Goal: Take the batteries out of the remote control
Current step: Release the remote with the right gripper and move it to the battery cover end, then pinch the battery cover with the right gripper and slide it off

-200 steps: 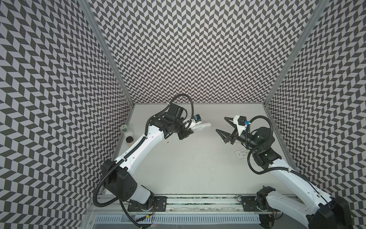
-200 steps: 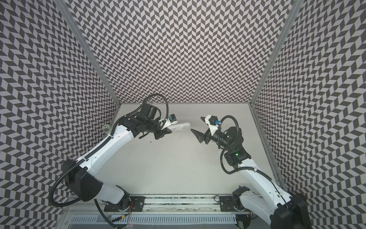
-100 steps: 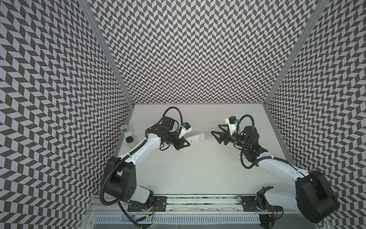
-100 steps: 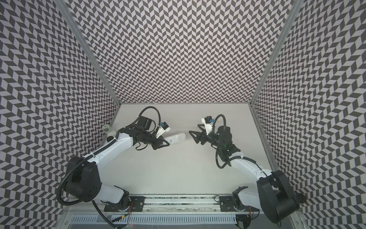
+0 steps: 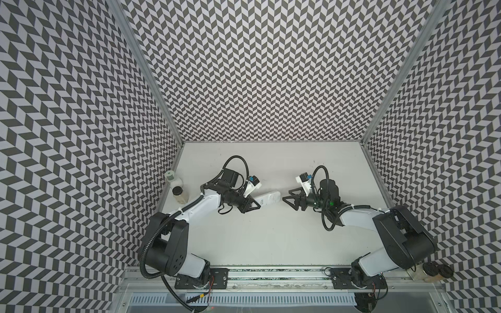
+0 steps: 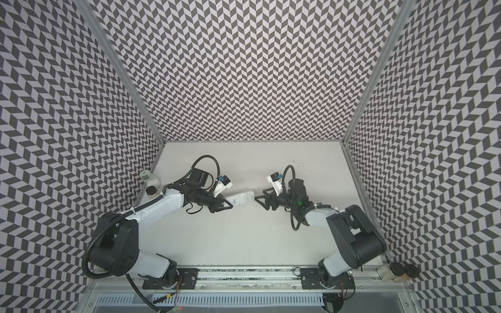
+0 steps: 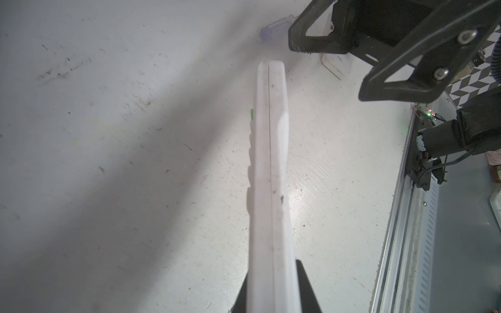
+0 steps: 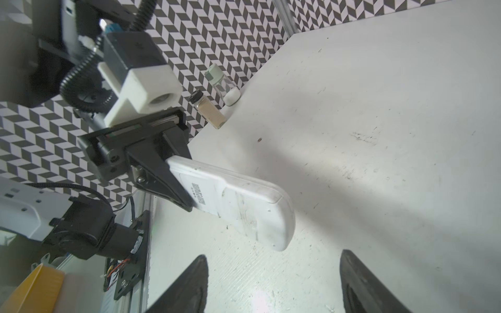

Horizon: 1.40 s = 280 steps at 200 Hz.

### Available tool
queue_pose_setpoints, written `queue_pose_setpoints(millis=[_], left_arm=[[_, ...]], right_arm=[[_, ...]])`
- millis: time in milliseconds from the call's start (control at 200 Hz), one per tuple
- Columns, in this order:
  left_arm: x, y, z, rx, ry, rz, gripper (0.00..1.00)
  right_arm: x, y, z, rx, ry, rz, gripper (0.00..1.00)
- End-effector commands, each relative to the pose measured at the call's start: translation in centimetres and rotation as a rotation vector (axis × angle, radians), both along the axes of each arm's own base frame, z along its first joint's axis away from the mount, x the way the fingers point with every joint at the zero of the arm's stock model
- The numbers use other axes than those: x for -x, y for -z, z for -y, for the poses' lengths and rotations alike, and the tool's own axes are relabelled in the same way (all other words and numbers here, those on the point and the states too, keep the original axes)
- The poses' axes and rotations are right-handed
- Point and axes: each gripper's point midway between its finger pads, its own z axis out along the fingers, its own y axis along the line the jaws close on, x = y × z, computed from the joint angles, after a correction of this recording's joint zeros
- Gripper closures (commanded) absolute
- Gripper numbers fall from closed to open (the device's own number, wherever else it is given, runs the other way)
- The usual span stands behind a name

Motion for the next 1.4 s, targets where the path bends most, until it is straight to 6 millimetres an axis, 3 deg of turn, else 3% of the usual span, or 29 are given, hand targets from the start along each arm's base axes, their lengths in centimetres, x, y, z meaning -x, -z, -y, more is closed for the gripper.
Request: queue_pose_setpoints(millis=[0,546,1177,1397], left_arm=[[0.2,-1.1,0.8,0.061,0.017,0.016,1.00],[0.7,-0.7,1.4,0.021,0.065,0.060,1.00],[0.7,-1.5,1.7,0.039,0.081,0.069,1.00],[0.8,-1.5,1.6,0.029,0.083,0.077,1.00]], right_arm=[[0.4,-1.0,-1.4,-0.047,-0.065,0.097,0.27],[0.9,0.7,-3.3,-0.076,-0.090,0.113,0.35],[0.9,2.8,-3.0,-0.028,-0.060,0.076,0.47],[0.6,2.4,-3.1,-0.028,-0.053,0.083,0.54]])
